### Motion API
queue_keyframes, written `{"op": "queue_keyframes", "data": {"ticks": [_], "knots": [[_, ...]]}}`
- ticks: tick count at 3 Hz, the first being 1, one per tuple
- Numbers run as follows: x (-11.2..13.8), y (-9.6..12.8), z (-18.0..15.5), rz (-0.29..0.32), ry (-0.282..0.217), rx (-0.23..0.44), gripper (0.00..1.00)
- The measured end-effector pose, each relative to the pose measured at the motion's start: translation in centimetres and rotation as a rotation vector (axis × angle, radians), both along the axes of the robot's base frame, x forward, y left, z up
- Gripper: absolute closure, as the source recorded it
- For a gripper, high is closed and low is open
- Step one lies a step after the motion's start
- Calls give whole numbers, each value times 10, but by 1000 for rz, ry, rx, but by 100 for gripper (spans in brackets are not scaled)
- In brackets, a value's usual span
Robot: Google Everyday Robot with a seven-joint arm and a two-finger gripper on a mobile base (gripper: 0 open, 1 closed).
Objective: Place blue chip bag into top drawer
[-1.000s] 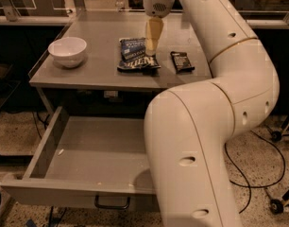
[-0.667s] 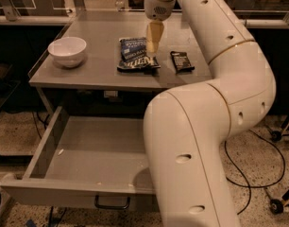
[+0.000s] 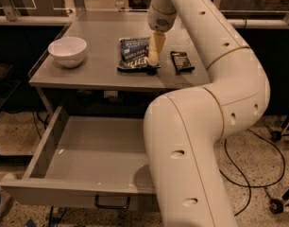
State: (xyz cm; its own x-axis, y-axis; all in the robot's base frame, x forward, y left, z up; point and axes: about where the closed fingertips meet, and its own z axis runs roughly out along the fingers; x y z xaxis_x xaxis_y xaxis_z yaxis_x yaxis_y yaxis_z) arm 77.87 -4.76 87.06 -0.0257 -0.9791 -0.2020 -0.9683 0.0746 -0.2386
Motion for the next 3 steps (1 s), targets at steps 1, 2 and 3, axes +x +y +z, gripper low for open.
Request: {"op": "queue_keyframes", "data": {"ticks": [1, 2, 3], "knots": [[1, 4, -3, 5, 2, 3, 0], [3, 23, -10, 47, 5, 15, 0], [4, 38, -21, 79, 23, 23, 0]]}}
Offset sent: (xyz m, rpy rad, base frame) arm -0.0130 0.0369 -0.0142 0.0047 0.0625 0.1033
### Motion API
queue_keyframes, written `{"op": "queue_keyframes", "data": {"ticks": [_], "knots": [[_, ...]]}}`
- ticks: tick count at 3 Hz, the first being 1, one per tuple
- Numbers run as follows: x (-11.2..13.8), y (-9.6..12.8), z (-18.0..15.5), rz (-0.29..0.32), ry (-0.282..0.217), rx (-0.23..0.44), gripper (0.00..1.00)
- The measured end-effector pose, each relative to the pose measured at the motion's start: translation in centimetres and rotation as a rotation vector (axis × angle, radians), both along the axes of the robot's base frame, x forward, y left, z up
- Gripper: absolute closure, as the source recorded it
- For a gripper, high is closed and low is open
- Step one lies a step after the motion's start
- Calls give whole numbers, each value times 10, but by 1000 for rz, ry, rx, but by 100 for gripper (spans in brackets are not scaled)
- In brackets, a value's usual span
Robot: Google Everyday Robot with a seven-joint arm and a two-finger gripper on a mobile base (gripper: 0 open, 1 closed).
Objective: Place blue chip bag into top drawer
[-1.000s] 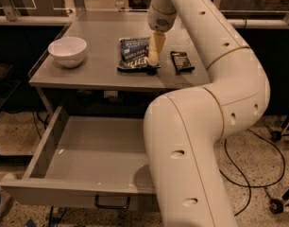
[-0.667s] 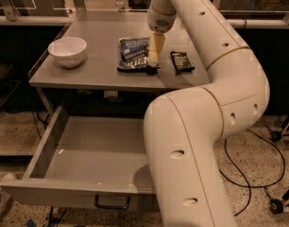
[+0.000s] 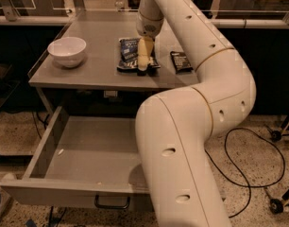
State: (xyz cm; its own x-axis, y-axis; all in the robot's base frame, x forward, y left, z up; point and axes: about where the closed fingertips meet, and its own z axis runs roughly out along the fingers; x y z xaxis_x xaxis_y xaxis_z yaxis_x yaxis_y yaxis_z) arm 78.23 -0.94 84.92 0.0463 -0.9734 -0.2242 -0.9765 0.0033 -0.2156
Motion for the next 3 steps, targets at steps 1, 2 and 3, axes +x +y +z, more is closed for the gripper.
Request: {"op": "queue_keyframes", "data": {"ticks": [1, 2, 3], "knots": [[-2, 2, -13, -3, 30, 7, 0], [-2, 2, -15, -3, 35, 8, 0], [-2, 2, -15, -3, 35, 8, 19]]}}
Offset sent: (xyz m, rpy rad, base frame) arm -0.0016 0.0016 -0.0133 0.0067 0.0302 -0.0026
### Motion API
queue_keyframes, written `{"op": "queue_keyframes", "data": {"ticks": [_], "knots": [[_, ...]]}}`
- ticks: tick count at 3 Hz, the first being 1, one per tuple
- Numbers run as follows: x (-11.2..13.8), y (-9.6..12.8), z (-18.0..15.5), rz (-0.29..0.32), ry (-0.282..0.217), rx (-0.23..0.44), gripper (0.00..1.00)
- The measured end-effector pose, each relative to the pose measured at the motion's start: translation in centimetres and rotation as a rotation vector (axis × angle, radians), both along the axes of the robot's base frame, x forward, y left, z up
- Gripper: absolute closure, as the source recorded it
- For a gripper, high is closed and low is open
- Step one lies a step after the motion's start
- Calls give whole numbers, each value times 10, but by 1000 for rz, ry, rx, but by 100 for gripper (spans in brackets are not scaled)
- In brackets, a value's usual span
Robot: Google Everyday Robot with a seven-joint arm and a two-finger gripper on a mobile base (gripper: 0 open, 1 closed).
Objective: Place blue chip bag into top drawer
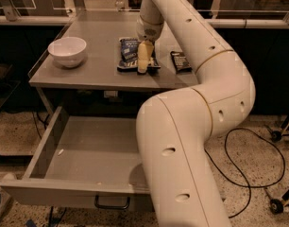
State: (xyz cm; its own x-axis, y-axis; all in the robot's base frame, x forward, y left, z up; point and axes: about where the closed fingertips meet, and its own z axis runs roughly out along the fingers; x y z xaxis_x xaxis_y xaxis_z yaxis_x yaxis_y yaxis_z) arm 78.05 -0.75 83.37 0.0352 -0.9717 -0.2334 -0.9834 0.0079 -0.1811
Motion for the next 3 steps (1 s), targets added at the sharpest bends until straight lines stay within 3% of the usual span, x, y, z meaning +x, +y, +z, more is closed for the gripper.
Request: {"op": "queue_keyframes", "data": {"ticks": [3], "knots": [[0, 0, 0, 0, 0, 0, 90]]}}
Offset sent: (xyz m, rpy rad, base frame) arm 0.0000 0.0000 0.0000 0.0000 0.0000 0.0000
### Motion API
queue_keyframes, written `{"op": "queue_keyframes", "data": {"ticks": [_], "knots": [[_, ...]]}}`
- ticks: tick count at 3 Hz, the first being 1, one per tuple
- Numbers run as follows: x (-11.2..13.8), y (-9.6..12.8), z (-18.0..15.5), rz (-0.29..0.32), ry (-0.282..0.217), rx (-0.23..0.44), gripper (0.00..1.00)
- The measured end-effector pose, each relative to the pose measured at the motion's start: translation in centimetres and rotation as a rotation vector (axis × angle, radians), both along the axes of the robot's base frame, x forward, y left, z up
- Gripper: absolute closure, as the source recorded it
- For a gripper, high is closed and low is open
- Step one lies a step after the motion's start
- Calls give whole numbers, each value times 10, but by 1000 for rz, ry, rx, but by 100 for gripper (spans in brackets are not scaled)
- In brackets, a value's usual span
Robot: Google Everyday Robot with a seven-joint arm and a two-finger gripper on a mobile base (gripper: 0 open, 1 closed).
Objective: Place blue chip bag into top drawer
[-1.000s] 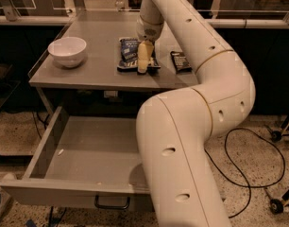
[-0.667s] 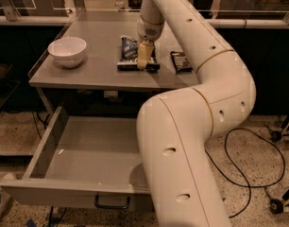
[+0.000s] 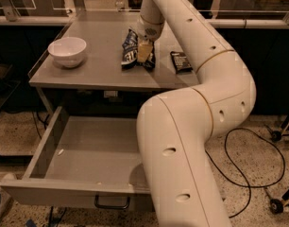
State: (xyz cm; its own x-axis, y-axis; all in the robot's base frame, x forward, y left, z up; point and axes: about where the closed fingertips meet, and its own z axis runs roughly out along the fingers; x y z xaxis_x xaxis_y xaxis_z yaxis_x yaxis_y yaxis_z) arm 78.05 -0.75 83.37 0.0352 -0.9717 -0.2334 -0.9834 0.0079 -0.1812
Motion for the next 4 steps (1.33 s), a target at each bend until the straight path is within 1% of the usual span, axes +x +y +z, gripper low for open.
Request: {"op": "queue_keyframes", "data": {"ticks": [1, 2, 3, 4], "knots": [[0, 0, 0, 0, 0, 0, 100], [0, 0, 5, 0, 0, 0, 100], [-8, -15, 33, 2, -43, 30, 100], [-45, -14, 71, 57, -66, 88, 100]]}}
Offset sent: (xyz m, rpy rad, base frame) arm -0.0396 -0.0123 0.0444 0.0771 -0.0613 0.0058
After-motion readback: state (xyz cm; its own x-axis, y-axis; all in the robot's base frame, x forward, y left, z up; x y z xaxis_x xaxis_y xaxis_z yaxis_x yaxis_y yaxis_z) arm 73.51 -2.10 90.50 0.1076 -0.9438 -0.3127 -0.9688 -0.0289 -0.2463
